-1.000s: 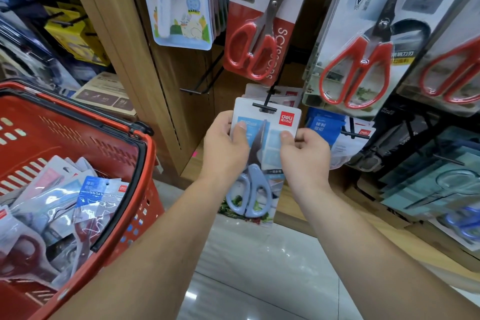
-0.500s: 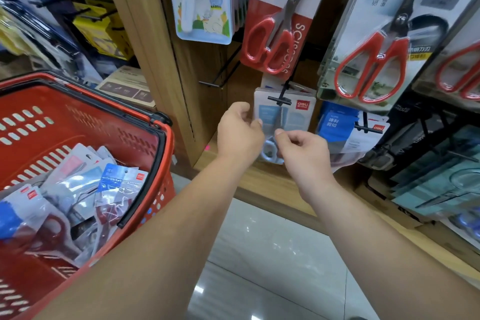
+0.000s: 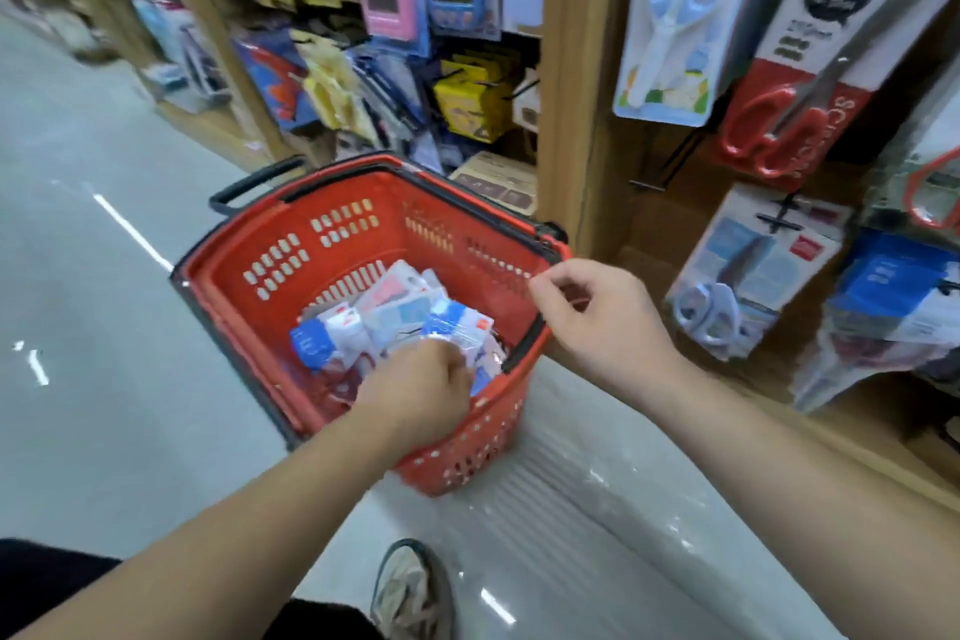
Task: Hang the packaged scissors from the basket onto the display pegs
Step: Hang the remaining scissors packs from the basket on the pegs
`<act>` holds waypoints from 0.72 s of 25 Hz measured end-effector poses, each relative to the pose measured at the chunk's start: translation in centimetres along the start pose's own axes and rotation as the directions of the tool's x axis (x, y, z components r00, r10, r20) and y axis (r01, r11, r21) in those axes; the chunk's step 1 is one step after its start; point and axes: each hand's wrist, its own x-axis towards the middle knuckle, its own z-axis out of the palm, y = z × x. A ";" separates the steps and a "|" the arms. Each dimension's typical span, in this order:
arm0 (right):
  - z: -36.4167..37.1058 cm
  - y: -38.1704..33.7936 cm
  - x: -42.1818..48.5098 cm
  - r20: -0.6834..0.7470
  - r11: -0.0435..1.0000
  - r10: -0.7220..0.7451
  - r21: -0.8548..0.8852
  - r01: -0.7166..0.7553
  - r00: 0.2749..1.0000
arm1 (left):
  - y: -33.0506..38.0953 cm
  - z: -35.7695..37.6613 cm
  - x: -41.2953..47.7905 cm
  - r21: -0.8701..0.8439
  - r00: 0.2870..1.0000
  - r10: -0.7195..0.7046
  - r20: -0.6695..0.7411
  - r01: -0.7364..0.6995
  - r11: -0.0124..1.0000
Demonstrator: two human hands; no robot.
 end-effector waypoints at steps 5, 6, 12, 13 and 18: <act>4.3 -0.9 1.5 0.321 0.959 -0.057 -0.246 0.141 0.945 | -2.6 -0.8 -2.5 -0.062 0.966 -0.049 0.254 0.067 0.996; 4.9 -0.6 2.3 0.352 0.952 -0.024 -0.277 0.128 0.936 | -2.7 -1.1 -1.9 -0.116 0.956 -0.007 0.293 0.043 0.992; 9.2 1.0 8.8 0.539 0.907 0.230 -0.420 0.022 0.810 | -9.1 -4.2 8.9 -0.263 0.987 -0.055 0.151 0.094 0.960; 10.4 1.7 9.7 0.551 0.893 0.282 -0.451 -0.005 0.786 | -10.4 -4.5 11.1 -0.173 0.994 -0.058 0.092 0.074 0.982; 16.2 5.9 13.0 0.530 0.768 0.545 -0.626 -0.134 0.650 | -16.6 -3.4 17.6 0.202 0.932 -0.267 0.245 0.220 0.954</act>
